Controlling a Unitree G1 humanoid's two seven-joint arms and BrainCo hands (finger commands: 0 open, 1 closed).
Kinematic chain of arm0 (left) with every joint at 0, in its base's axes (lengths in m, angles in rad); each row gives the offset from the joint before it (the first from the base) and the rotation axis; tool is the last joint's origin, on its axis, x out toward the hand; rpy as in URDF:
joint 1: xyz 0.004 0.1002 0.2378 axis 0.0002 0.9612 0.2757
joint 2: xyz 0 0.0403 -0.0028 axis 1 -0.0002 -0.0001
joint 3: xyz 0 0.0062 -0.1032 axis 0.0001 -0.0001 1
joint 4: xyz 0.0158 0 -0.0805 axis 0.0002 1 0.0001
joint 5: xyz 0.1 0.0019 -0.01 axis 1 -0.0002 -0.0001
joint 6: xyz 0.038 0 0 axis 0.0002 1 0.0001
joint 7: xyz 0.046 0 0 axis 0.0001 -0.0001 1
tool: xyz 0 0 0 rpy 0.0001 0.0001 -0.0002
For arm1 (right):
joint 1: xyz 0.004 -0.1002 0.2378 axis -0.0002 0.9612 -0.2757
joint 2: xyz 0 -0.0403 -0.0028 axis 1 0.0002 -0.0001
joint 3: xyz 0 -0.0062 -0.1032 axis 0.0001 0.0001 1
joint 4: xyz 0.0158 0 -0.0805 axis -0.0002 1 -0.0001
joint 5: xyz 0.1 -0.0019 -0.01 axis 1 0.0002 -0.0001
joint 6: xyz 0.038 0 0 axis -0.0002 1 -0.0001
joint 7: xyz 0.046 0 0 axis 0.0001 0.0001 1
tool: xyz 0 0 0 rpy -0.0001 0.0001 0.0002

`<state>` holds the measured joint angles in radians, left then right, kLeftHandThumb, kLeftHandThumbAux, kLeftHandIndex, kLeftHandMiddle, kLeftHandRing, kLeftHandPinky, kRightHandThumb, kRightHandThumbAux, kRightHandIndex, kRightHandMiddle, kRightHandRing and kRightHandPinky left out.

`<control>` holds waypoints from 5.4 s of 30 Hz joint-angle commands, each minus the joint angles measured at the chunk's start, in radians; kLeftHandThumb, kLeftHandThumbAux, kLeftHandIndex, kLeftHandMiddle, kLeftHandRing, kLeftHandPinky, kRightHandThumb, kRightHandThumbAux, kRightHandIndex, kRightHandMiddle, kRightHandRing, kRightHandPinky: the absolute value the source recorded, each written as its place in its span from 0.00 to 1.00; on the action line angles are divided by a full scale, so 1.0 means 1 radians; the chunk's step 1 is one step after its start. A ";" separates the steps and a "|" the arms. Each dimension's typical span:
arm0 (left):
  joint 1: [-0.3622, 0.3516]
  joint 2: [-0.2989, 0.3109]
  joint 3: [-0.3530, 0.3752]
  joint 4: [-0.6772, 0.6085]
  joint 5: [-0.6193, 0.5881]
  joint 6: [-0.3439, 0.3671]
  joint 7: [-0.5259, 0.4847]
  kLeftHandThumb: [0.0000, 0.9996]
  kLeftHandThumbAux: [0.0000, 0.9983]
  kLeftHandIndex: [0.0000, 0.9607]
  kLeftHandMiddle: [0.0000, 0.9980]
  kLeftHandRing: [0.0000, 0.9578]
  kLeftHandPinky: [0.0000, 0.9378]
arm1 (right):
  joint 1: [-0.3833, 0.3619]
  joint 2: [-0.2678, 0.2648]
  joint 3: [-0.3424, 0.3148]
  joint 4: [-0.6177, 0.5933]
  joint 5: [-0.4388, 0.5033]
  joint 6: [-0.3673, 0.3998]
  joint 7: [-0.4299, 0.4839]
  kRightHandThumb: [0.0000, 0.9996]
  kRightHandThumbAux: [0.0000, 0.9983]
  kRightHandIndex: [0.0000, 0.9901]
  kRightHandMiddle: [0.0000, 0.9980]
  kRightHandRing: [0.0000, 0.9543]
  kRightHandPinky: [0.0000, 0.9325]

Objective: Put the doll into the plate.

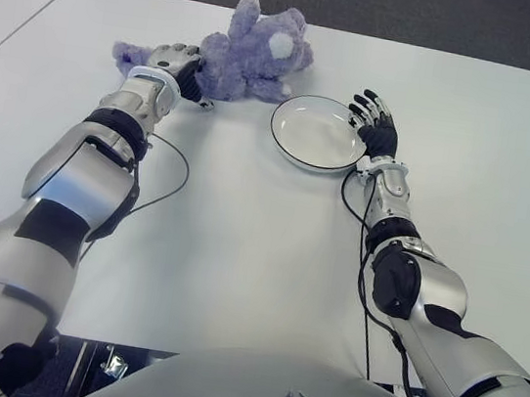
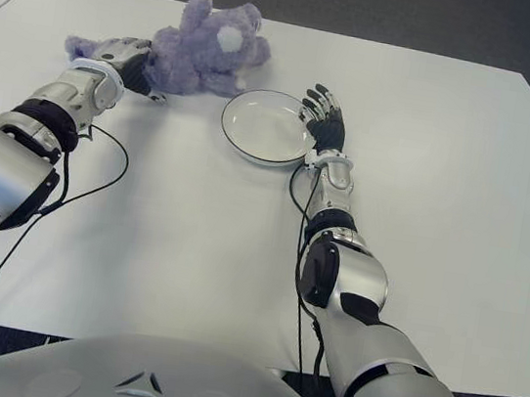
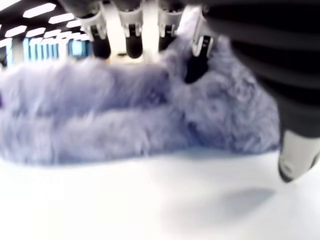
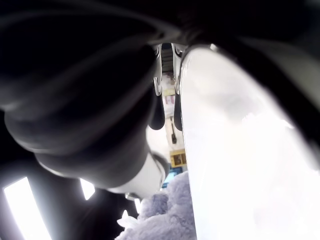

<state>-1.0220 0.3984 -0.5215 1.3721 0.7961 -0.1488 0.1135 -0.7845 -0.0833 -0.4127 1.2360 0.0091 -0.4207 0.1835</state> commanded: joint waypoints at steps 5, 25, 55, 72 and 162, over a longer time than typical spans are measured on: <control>0.161 -0.096 0.004 0.038 -0.035 0.011 -0.187 0.00 0.48 0.18 0.00 0.00 0.00 | 0.196 0.040 -0.006 0.129 0.011 0.138 -0.029 0.65 0.97 0.15 0.19 0.19 0.22; 0.114 -0.124 0.014 -0.005 -0.083 -0.120 -0.257 0.00 0.50 0.13 0.00 0.00 0.00 | 0.207 0.040 -0.002 0.128 0.008 0.130 -0.031 0.63 0.97 0.15 0.20 0.20 0.23; 0.282 0.317 -0.042 -0.866 -0.596 -0.478 -1.119 0.00 0.57 0.28 0.01 0.00 0.00 | 0.208 0.040 0.021 0.128 -0.016 0.125 -0.032 0.63 0.96 0.16 0.18 0.17 0.21; 0.420 0.468 0.094 -1.160 -0.712 -0.446 -1.188 0.03 0.42 0.09 0.00 0.00 0.02 | 0.207 0.043 0.002 0.128 0.010 0.128 -0.036 0.80 0.92 0.17 0.18 0.18 0.21; 0.003 0.361 -0.282 -0.365 0.803 -0.672 0.757 0.27 0.39 0.00 0.00 0.00 0.00 | 0.225 0.047 0.037 0.128 0.000 0.115 -0.050 0.88 0.91 0.21 0.24 0.21 0.20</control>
<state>-1.0189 0.7195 -0.7308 0.9226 1.6043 -0.7882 1.0022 -0.7834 -0.0903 -0.3675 1.2259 -0.0005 -0.4307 0.1510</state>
